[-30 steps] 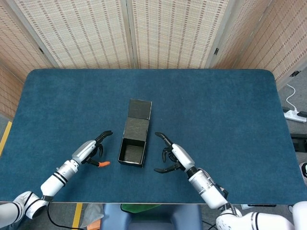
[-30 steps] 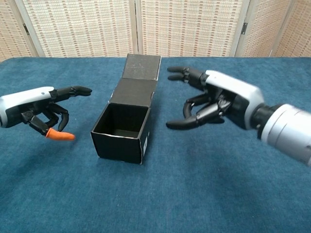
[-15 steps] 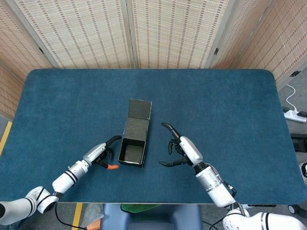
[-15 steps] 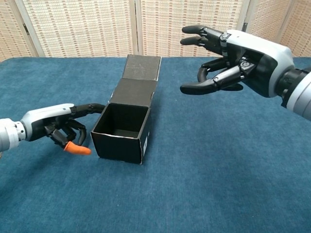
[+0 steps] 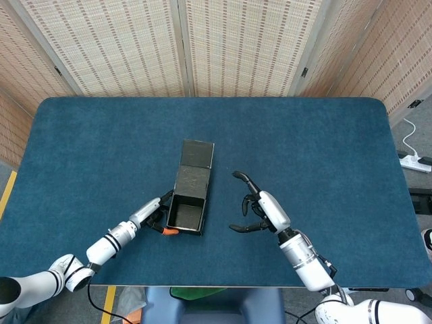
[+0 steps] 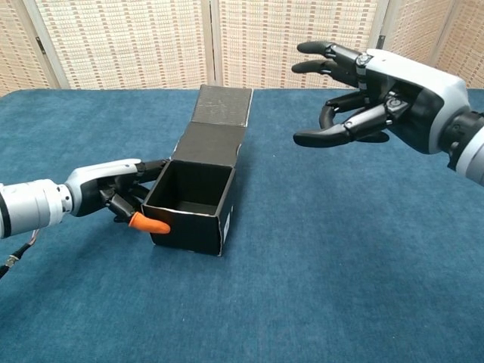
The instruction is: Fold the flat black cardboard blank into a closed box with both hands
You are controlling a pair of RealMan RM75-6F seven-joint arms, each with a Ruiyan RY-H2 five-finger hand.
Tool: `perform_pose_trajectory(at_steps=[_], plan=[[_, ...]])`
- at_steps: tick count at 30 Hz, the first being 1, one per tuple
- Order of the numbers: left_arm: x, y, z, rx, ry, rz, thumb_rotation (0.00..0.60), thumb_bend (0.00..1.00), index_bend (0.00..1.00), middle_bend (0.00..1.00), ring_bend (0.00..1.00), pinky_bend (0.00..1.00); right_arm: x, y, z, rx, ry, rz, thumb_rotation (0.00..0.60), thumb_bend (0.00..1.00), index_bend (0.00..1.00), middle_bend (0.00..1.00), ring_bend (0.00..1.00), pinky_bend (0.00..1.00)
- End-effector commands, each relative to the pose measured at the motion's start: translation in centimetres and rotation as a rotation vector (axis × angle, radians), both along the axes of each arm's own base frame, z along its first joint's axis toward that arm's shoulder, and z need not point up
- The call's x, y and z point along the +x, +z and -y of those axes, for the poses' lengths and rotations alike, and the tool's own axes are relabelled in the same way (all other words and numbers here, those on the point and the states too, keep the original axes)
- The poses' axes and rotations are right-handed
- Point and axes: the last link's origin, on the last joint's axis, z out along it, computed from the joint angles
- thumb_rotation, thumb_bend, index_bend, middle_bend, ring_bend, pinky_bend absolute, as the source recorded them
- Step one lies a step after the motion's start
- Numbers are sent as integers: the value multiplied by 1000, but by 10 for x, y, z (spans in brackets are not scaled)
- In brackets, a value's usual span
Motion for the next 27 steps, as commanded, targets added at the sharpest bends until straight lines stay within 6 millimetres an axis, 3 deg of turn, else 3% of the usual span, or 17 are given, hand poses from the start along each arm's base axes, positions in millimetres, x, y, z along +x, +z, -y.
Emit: perform_pose_trajectory(at_steps=[1, 7, 13, 21, 22, 24, 27], plan=[[1, -5, 0, -14, 21, 26, 600, 184, 11, 25, 609, 884, -7, -4, 0, 28, -38, -4, 600, 26, 0, 72, 611, 1000], [-1, -13, -1, -42, 66, 73, 600, 187, 275, 303, 609, 875, -28, -21, 11, 131, -164, -35, 600, 26, 0, 92, 620, 1000], [-1, -11, -2, -20, 96, 132, 600, 188, 522, 544, 627, 885, -38, -35, 36, 159, -258, -58, 600, 26, 0, 121, 626, 1000], [-2, 2, 1, -6, 83, 153, 600, 189, 557, 582, 633, 888, -27, -54, 66, 198, -312, -71, 600, 26, 0, 144, 633, 1000], [-1, 5, 3, -5, 78, 162, 600, 187, 556, 580, 633, 888, -21, -59, 72, 197, -313, -71, 600, 26, 0, 146, 634, 1000], [6, 15, 10, -6, 27, 178, 600, 187, 556, 578, 633, 888, 9, -75, 92, 190, -293, -41, 600, 26, 0, 146, 634, 1000], [15, 21, 16, -11, -4, 187, 600, 188, 554, 576, 633, 883, 32, -85, 105, 187, -278, -27, 600, 26, 0, 145, 635, 1000]])
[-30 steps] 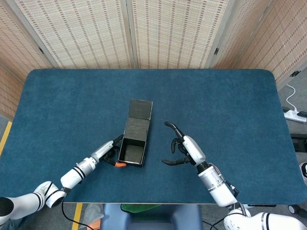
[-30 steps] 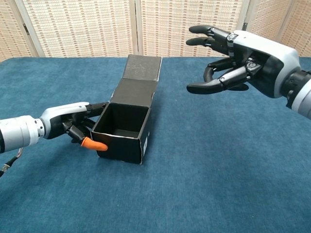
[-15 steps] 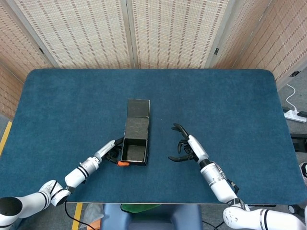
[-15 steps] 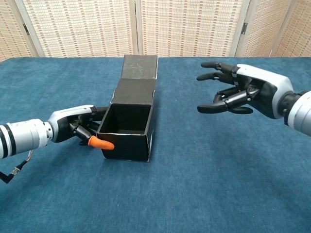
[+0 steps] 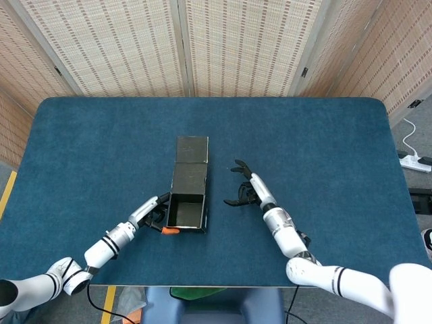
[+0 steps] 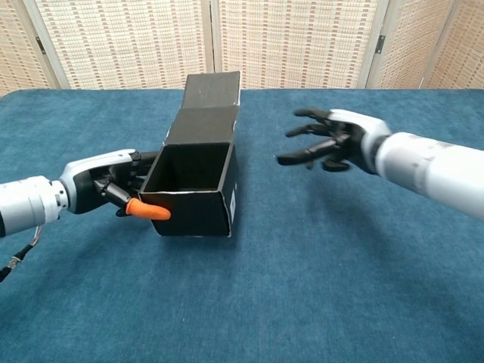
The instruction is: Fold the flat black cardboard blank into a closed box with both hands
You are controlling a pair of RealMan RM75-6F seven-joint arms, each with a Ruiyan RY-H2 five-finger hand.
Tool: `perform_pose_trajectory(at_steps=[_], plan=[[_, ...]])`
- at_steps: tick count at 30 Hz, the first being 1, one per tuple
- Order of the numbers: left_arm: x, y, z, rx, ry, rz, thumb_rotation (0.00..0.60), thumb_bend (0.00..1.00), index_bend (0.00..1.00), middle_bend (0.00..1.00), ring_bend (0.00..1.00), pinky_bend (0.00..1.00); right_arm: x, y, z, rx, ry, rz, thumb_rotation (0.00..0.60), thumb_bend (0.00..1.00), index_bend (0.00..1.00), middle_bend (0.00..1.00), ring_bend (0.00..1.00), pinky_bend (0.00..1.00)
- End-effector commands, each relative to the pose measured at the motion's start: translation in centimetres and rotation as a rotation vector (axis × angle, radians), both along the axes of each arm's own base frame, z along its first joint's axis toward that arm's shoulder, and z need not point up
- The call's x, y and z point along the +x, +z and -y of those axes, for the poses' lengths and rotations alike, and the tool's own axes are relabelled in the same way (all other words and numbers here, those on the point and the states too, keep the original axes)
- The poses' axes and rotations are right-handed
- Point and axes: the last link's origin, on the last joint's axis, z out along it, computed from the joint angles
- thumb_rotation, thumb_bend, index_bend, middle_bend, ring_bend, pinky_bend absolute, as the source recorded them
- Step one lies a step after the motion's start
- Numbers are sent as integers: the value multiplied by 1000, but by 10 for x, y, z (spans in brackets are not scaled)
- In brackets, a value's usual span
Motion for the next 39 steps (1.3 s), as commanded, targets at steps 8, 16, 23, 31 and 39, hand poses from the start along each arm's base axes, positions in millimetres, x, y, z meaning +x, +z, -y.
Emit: perform_pose_trajectory(at_steps=[8, 16, 23, 31, 39], plan=[[22, 18, 14, 14, -89, 6, 600, 190, 553, 572, 634, 872, 92, -25, 42, 11, 23, 152, 600, 7, 0, 159, 637, 1000], [11, 8, 6, 13, -17, -78, 600, 189, 551, 571, 633, 872, 121, -1, 21, 102, 79, 331, 600, 0, 0, 220, 662, 1000], [0, -1, 10, 14, 29, -142, 600, 188, 536, 558, 633, 872, 120, 2, -19, 193, 270, 174, 600, 0, 5, 252, 680, 1000], [-3, -9, 16, 43, 79, -190, 600, 188, 486, 528, 659, 872, 113, -8, -35, 81, 447, -98, 600, 0, 57, 291, 699, 1000], [-1, -11, 20, 80, 48, -287, 600, 186, 141, 291, 665, 867, 104, -14, -42, 20, 505, -222, 600, 0, 83, 298, 700, 1000]])
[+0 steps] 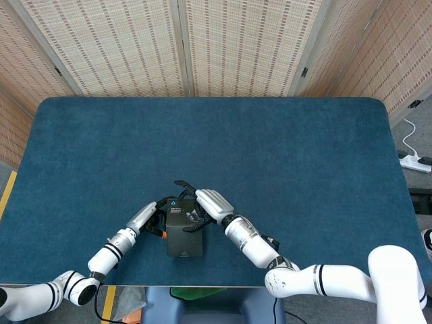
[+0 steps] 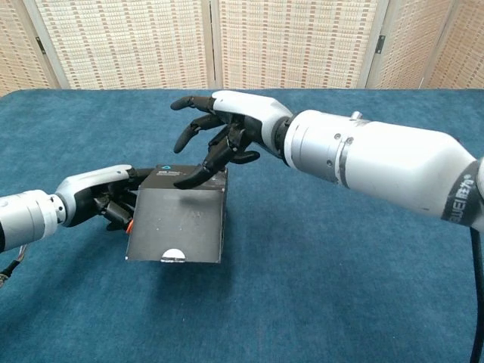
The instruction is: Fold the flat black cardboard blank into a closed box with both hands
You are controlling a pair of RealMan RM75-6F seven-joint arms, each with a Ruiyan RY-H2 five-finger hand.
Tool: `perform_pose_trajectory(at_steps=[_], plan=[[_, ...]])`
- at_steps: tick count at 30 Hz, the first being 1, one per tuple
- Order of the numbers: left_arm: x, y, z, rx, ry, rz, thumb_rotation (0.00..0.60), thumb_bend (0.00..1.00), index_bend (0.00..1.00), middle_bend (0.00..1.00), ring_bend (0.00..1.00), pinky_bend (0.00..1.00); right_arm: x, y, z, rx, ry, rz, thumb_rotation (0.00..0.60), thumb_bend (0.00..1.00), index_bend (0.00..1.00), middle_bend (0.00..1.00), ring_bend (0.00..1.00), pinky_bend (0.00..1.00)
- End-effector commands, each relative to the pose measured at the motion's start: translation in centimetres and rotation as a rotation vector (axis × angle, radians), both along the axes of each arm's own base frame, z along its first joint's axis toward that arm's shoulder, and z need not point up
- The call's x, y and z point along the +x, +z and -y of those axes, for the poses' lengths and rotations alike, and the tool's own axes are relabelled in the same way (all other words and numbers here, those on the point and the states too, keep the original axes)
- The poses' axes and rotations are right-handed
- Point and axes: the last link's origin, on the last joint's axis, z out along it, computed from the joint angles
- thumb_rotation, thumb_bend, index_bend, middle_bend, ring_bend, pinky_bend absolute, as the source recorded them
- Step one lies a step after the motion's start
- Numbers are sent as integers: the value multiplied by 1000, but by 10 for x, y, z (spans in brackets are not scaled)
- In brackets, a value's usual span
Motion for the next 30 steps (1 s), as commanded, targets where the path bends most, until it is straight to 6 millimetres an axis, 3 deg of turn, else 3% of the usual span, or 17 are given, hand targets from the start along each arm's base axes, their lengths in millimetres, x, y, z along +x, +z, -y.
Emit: perform_pose_trajectory(at_steps=[1, 4, 11, 20, 30], plan=[[1, 0, 3, 15, -15, -45, 600, 185, 85, 259, 665, 866, -2, -2, -3, -19, 16, -20, 600, 0, 85, 299, 700, 1000], [1, 3, 6, 48, -39, -79, 600, 183, 1, 183, 664, 863, -2, -3, -5, -25, 23, -27, 600, 0, 91, 299, 701, 1000], [-6, 13, 15, 101, -135, -214, 600, 182, 0, 102, 664, 860, -2, -6, -10, -49, 54, -46, 600, 0, 95, 299, 702, 1000], [-26, 55, 14, 181, -211, -447, 600, 181, 0, 53, 658, 857, -1, -11, -19, -113, 105, -94, 600, 0, 104, 299, 705, 1000], [-35, 100, 3, 267, -194, -592, 600, 181, 0, 8, 642, 858, 13, -38, -38, -252, 201, -243, 600, 0, 134, 299, 709, 1000]])
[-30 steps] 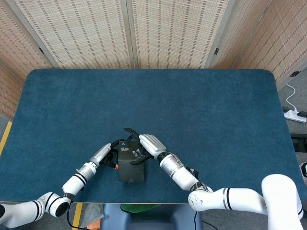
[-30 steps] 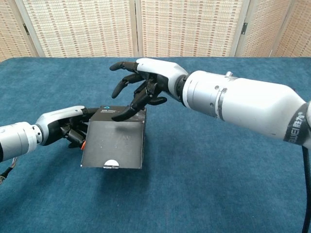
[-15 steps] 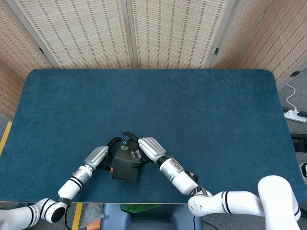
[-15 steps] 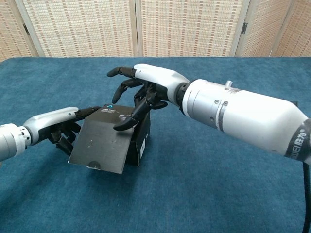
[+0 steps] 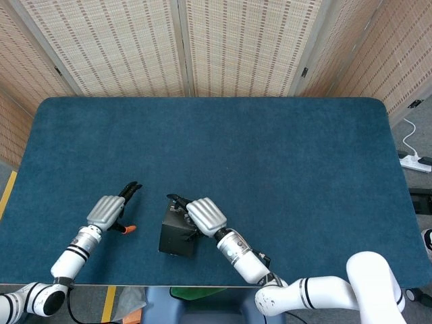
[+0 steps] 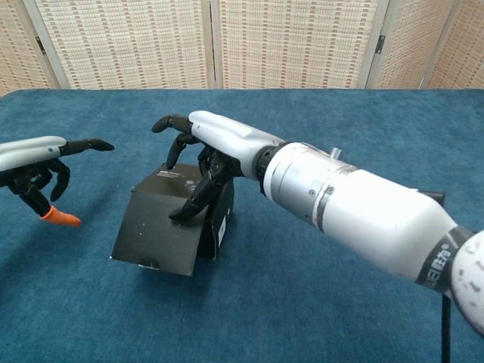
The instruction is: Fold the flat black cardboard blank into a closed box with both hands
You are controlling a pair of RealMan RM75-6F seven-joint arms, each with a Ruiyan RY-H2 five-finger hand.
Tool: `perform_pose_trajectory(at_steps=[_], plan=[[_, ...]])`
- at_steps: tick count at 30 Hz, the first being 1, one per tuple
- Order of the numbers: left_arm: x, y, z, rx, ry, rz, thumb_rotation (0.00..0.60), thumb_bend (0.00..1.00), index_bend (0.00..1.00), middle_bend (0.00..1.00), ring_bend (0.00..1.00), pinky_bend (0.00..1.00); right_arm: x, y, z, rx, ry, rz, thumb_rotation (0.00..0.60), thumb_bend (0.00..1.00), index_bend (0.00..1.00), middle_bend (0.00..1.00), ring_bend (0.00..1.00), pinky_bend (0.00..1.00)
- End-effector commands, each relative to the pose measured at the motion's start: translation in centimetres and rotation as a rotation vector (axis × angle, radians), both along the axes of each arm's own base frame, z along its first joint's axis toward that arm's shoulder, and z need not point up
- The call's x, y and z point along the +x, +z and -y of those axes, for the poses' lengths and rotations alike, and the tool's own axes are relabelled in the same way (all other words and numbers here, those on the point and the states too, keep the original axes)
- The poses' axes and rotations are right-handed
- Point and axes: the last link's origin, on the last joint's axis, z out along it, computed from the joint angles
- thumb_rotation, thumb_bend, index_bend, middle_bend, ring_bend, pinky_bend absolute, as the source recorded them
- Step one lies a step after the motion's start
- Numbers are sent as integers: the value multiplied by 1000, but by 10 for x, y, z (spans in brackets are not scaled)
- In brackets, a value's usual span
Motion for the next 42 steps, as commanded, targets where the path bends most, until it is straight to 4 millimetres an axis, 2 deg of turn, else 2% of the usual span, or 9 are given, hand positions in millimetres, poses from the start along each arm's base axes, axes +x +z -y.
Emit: perform_pose_trajectory(at_steps=[1, 12, 23, 25, 28, 33, 37, 42], plan=[[-1, 12, -2, 21, 12, -4, 600, 181, 0, 6, 641, 858, 1, -13, -8, -68, 42, -88, 600, 0, 141, 297, 710, 1000], [1, 18, -2, 18, 4, 15, 600, 181, 0, 0, 635, 859, -29, -11, -6, -207, 158, -234, 600, 0, 220, 289, 712, 1000], [3, 18, -4, 11, -1, 29, 600, 181, 0, 0, 626, 859, -47, -13, 2, -364, 248, -301, 600, 2, 281, 327, 719, 1000], [2, 18, -4, 3, 4, 32, 600, 181, 0, 0, 626, 859, -51, -18, 2, -352, 247, -311, 600, 47, 294, 335, 719, 1000], [3, 18, -5, 1, 3, 37, 600, 182, 0, 0, 624, 859, -56, -22, 4, -347, 255, -337, 600, 271, 315, 359, 718, 1000], [5, 17, -6, -1, 1, 46, 600, 182, 0, 0, 620, 859, -60, -25, 9, -343, 254, -358, 600, 491, 376, 459, 719, 1000], [4, 16, -6, -2, -2, 46, 600, 182, 0, 0, 615, 859, -61, -25, 12, -342, 254, -364, 600, 574, 402, 510, 720, 1000], [3, 17, -7, 6, -4, 41, 600, 182, 0, 0, 614, 859, -60, -23, 13, -350, 267, -339, 600, 574, 402, 488, 721, 1000]])
